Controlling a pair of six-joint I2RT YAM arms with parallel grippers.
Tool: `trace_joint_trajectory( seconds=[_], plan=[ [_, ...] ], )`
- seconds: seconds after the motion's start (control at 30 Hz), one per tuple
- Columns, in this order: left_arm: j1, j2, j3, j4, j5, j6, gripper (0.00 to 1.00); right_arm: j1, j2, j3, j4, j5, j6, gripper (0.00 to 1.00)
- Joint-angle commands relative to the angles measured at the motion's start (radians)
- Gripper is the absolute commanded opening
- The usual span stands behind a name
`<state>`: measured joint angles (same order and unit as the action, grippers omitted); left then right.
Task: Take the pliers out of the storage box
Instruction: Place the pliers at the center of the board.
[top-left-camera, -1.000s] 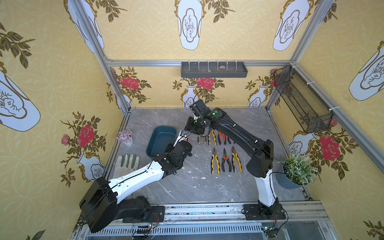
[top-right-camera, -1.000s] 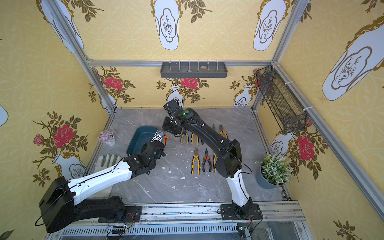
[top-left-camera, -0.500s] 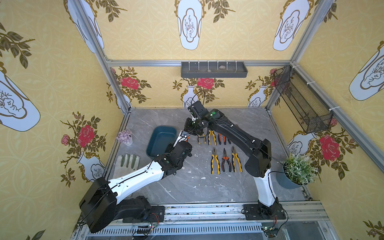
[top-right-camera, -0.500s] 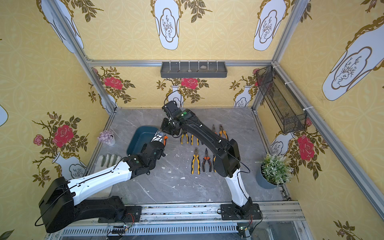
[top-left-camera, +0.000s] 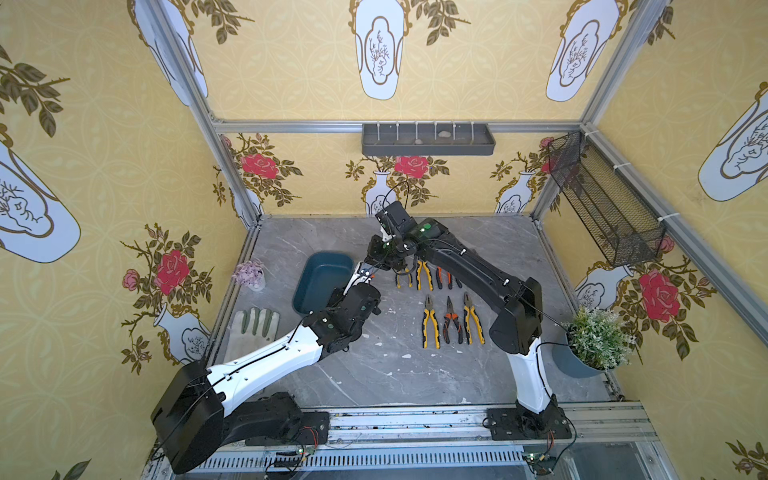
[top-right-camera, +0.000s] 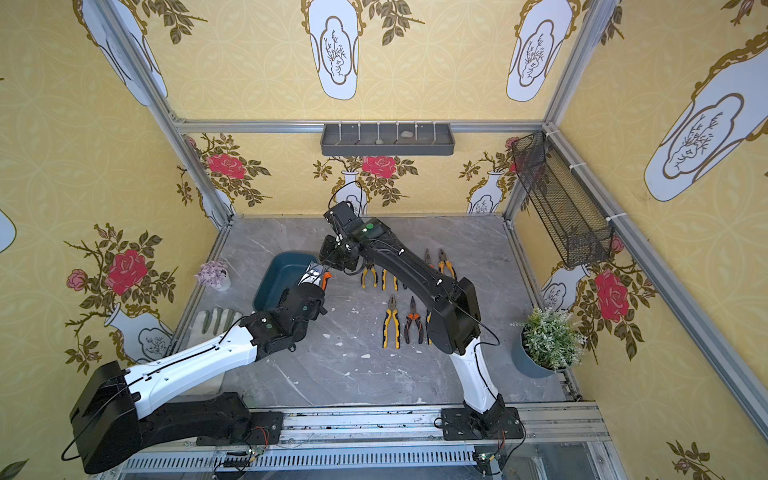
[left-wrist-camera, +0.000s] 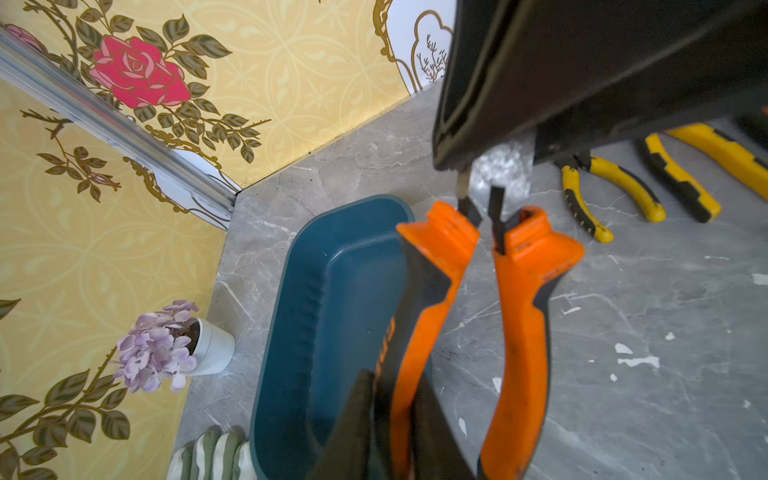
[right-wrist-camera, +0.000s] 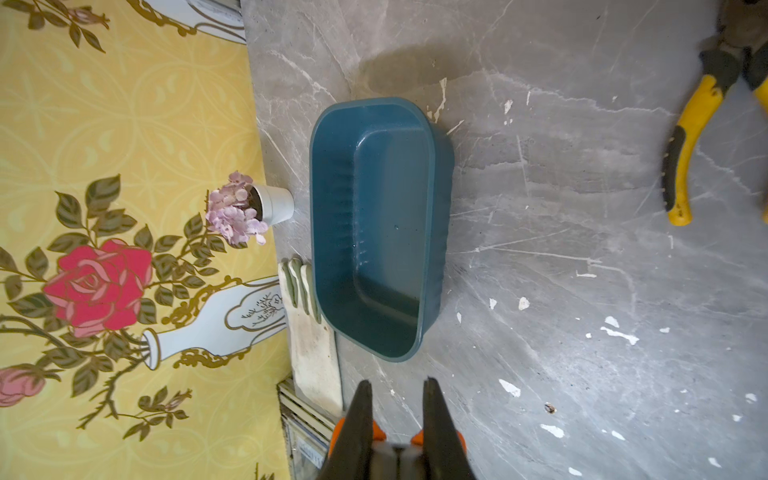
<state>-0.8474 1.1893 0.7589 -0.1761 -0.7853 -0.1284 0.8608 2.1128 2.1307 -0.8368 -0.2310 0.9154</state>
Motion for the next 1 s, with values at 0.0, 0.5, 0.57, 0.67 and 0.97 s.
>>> trace_joint_trajectory(
  seconds=[0.0, 0.5, 0.57, 0.67, 0.97],
  plan=[
    [0.002, -0.048, -0.014, -0.002, 0.029, -0.061, 0.48, -0.005, 0.003, -0.003, -0.011, 0.004, -0.044, 0.0],
    [0.002, -0.263, -0.068, -0.133, 0.12, -0.19, 0.99, -0.091, -0.017, -0.16, -0.201, 0.016, -0.416, 0.0],
    [0.004, -0.276, -0.1, -0.113, 0.132, -0.205, 0.99, -0.093, -0.014, -0.212, -0.249, 0.037, -0.451, 0.0],
    [0.004, -0.281, -0.127, -0.092, 0.145, -0.22, 0.99, -0.101, -0.042, -0.324, -0.216, 0.031, -0.449, 0.0],
    [0.006, -0.248, -0.138, -0.056, 0.172, -0.221, 0.99, -0.106, -0.023, -0.454, -0.126, -0.046, -0.404, 0.0]
  ],
)
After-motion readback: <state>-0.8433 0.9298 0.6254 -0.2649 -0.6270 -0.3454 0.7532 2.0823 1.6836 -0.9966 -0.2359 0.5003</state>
